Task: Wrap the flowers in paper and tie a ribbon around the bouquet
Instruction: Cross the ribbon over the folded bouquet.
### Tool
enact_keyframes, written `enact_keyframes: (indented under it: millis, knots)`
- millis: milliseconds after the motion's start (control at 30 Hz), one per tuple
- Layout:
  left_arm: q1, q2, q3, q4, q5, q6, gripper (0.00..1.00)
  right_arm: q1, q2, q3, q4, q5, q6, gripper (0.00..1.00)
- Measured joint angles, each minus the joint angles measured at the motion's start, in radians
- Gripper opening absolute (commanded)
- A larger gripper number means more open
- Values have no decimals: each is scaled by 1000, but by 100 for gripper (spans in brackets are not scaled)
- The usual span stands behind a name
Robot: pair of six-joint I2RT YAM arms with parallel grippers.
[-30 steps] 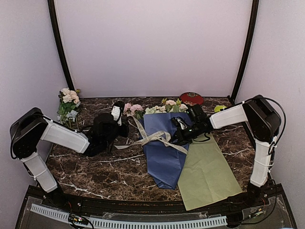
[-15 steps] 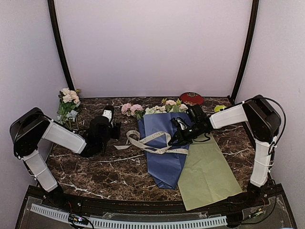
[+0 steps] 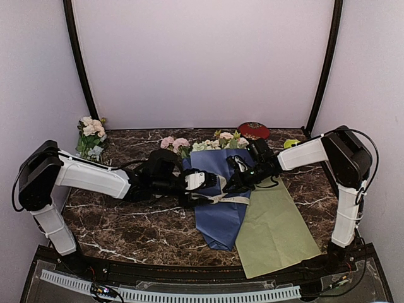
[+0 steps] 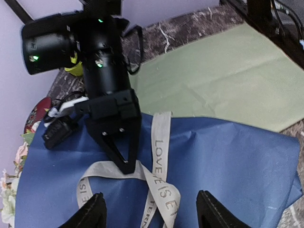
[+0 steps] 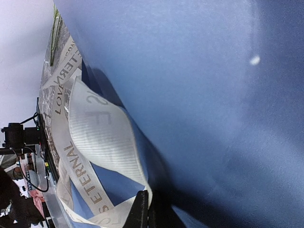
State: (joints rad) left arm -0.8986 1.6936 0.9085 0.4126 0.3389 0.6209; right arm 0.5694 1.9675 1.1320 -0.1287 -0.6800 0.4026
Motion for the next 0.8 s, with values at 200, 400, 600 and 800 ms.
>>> enact_keyframes:
  millis: [200,400,600,800]
  knots:
    - [-6,176,142,-111,-50,105,47,0,0,0,0,0,2,0]
    - [-23,267,200,-123,-134,159,36,2,0,0,1,0,3,0]
    - [-36,285,206,-117,-175,180,36,5,0,0,1,1,3,0]
    - [-37,307,224,-107,-211,200,1,7,0,0,1,0,3,0]
